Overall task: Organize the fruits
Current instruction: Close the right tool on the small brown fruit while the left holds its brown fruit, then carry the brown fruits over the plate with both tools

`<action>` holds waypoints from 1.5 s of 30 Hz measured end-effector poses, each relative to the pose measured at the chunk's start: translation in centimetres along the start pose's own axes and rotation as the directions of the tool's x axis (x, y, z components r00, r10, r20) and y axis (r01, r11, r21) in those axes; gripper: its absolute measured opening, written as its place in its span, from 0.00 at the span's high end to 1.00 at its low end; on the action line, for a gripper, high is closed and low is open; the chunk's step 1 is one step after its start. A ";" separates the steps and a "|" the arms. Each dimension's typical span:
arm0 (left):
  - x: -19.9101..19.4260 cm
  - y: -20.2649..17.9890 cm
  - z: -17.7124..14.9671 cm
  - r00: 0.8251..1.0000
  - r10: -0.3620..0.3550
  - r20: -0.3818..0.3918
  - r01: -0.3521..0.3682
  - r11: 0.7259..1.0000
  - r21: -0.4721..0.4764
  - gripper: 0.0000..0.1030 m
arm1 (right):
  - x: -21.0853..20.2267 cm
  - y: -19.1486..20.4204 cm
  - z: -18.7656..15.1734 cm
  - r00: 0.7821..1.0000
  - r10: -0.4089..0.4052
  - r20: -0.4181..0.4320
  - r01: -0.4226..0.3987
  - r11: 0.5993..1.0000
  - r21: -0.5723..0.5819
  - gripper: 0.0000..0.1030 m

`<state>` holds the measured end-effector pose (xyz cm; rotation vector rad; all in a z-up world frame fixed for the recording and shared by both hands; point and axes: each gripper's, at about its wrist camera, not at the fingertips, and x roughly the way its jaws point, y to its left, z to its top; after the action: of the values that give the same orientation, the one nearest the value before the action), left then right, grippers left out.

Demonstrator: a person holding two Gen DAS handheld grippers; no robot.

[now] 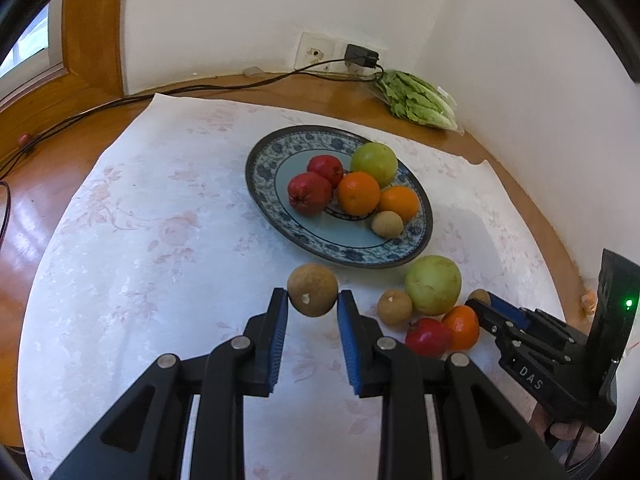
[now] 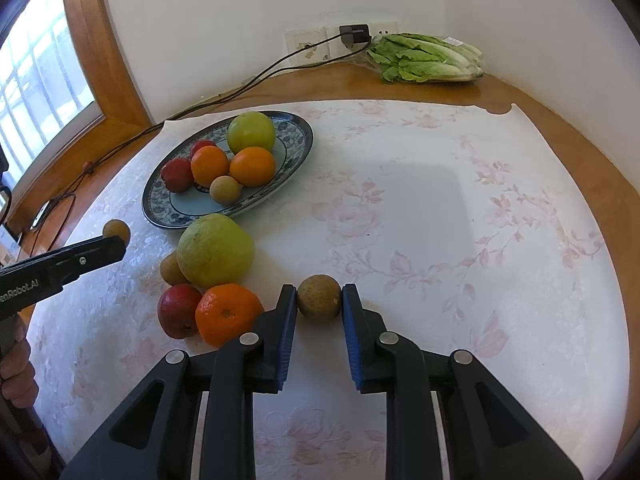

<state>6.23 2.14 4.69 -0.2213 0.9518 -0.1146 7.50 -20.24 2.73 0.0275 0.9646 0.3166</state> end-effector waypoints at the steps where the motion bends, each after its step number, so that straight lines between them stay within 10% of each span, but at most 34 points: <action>1: -0.1 0.1 0.0 1.000 -0.001 0.002 0.001 1.000 -0.002 0.74 | 0.0 0.0 0.0 1.000 -0.001 -0.002 0.001 1.000 0.003 0.77; 45: -1.0 -0.2 1.7 0.999 0.001 0.044 -0.001 1.000 0.018 0.74 | -2.7 3.9 2.8 0.994 0.072 0.079 -0.066 0.995 -0.072 0.77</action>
<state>7.01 2.36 6.48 -0.2058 0.9073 -0.1170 7.37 -16.95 7.19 0.0101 0.8730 0.4094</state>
